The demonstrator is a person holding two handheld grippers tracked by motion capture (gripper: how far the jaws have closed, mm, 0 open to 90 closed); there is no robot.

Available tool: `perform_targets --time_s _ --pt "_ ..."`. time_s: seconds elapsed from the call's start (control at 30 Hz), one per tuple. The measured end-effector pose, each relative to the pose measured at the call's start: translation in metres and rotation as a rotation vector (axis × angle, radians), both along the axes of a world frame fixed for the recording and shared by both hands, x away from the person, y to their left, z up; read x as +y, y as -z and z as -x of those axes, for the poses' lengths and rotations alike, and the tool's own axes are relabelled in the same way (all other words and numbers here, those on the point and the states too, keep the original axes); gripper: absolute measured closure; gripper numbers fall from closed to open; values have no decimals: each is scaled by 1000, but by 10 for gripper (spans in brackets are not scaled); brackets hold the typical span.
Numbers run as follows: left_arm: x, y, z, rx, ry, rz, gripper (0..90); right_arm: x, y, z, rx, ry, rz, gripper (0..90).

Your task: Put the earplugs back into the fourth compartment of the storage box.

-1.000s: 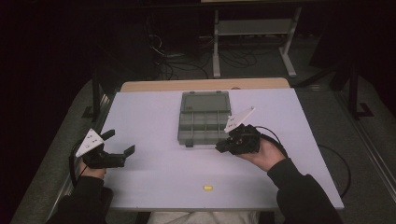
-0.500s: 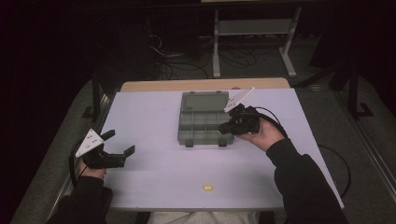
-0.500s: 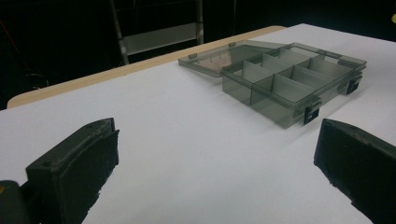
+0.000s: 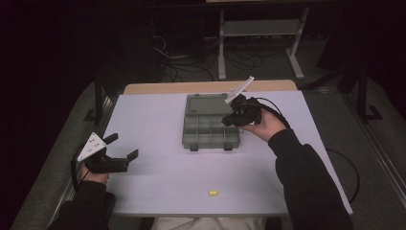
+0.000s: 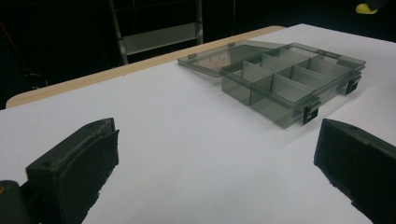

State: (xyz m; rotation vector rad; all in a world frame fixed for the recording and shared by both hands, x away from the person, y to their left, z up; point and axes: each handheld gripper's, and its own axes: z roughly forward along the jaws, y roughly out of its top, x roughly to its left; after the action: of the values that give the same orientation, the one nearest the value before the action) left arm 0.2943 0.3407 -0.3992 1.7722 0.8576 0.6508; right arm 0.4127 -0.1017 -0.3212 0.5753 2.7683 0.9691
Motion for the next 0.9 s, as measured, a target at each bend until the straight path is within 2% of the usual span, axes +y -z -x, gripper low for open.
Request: perform_targets --time_s 0.17,0.3,0.4,0.57,0.73,0.9 --pt "0 0 0 -1 4 -3 0 1 4 -10 0 20 10 824" --pt "0 0 0 -1 4 -1 0 -3 7 -20 5 46 -19 824" --pt "0 0 0 0 4 0 0 -5 13 -28 11 71 -13 824" --pt "0 0 0 1 6 -1 0 -6 27 -40 34 110 26 823" --pt "0 0 0 2 9 1 0 -6 35 -48 43 130 26 822" --pt "0 0 0 2 11 1 0 -4 49 -60 66 150 35 823"
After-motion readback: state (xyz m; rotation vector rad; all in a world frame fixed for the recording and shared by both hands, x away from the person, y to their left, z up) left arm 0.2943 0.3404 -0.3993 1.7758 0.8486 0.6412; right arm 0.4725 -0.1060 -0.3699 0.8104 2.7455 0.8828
